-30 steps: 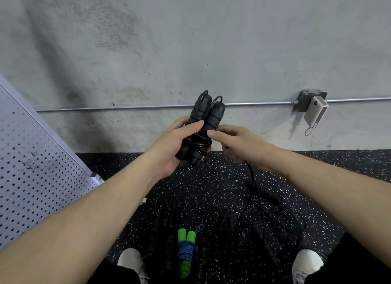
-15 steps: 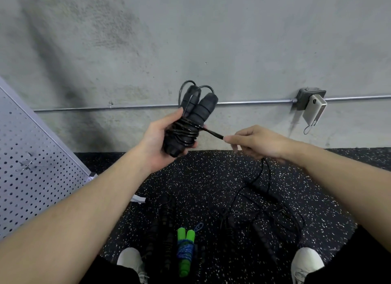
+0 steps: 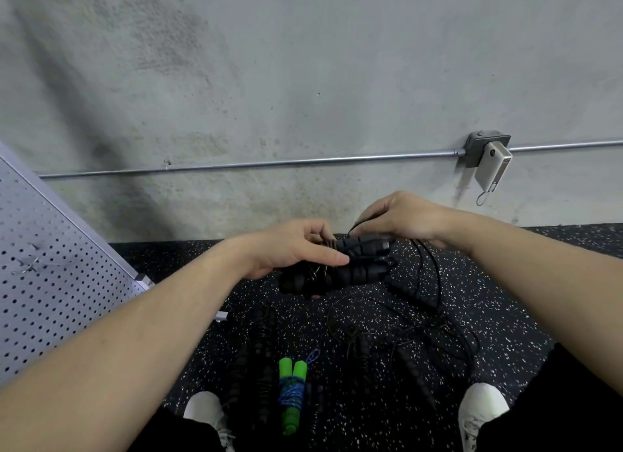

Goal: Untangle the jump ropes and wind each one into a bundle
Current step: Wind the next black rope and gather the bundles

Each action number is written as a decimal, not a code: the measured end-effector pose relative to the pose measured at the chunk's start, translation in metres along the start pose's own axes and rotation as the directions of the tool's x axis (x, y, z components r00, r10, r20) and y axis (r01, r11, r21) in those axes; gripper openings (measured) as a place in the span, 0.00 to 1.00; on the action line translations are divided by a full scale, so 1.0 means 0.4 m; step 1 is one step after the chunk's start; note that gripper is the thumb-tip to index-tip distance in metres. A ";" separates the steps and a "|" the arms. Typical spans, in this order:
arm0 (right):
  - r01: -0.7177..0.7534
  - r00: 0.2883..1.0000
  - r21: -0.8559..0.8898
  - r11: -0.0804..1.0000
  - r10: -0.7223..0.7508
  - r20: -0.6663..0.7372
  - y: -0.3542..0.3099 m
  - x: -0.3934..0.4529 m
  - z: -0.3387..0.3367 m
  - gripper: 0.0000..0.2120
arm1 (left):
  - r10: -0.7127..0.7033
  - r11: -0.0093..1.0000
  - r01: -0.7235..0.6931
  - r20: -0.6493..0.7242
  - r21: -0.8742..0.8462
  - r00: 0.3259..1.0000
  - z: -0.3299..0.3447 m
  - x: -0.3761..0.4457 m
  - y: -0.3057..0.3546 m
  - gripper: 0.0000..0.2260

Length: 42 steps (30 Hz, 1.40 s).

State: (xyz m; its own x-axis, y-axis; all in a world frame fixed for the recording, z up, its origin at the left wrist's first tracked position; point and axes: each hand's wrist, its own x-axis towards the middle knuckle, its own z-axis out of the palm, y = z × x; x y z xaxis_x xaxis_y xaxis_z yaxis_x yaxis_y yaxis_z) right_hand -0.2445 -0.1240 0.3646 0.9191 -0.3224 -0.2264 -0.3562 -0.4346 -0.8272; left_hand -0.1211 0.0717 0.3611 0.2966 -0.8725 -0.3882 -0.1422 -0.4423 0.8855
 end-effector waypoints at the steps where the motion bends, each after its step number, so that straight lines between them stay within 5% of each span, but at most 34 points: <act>1: -0.008 1.000 -0.031 0.999 0.008 -0.003 -0.001 0.002 0.004 0.06 | -0.001 0.997 0.002 -0.004 0.073 1.000 0.005 0.006 -0.003 0.16; 7: 0.010 1.000 -0.188 0.982 -0.015 -0.023 -0.026 0.011 0.039 0.07 | -0.049 0.925 0.070 -0.064 0.373 0.997 0.017 0.026 -0.006 0.24; 13: 0.092 0.989 -0.217 0.972 -0.115 -0.095 -0.050 0.007 0.064 0.11 | 0.007 0.877 0.112 -0.245 0.468 0.970 0.007 0.029 -0.011 0.14; 15: 0.051 0.990 -0.149 0.988 -0.069 -0.120 -0.057 0.006 0.058 0.13 | 0.012 0.913 0.112 -0.299 0.392 0.954 0.002 0.036 -0.022 0.15; 18: -0.012 0.995 -0.269 0.963 -0.016 -0.101 -0.055 0.005 0.060 0.15 | -0.030 0.961 0.116 -0.322 0.251 0.946 0.004 0.036 -0.029 0.12; 23: 0.075 0.965 -0.210 0.975 -0.123 -0.229 -0.067 0.004 0.050 0.10 | -0.102 0.992 0.122 -0.407 0.023 0.908 0.005 0.044 -0.037 0.19; 29: 0.000 0.998 0.091 0.996 0.006 -0.058 -0.048 -0.012 0.056 0.11 | -0.163 0.905 0.013 -0.317 -0.425 0.934 -0.004 0.042 -0.020 0.22; 34: -0.111 0.994 -0.001 0.994 0.111 0.011 -0.041 -0.019 0.038 0.25 | -0.089 0.853 -0.034 -0.209 -0.521 0.974 0.000 0.016 0.001 0.19; 42: -0.043 0.985 0.019 0.999 0.039 0.170 -0.046 -0.029 0.027 0.22 | -0.053 0.827 -0.077 -0.213 -0.557 0.976 0.059 0.002 0.016 0.27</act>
State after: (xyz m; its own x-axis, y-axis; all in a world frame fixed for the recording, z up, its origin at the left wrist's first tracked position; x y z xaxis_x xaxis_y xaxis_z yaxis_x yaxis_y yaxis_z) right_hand -0.2469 -0.1033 0.3769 0.9198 -0.1915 -0.3426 -0.3919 -0.4039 -0.8266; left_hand -0.1440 0.0634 0.3604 0.4984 -0.7834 -0.3712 0.3859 -0.1830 0.9042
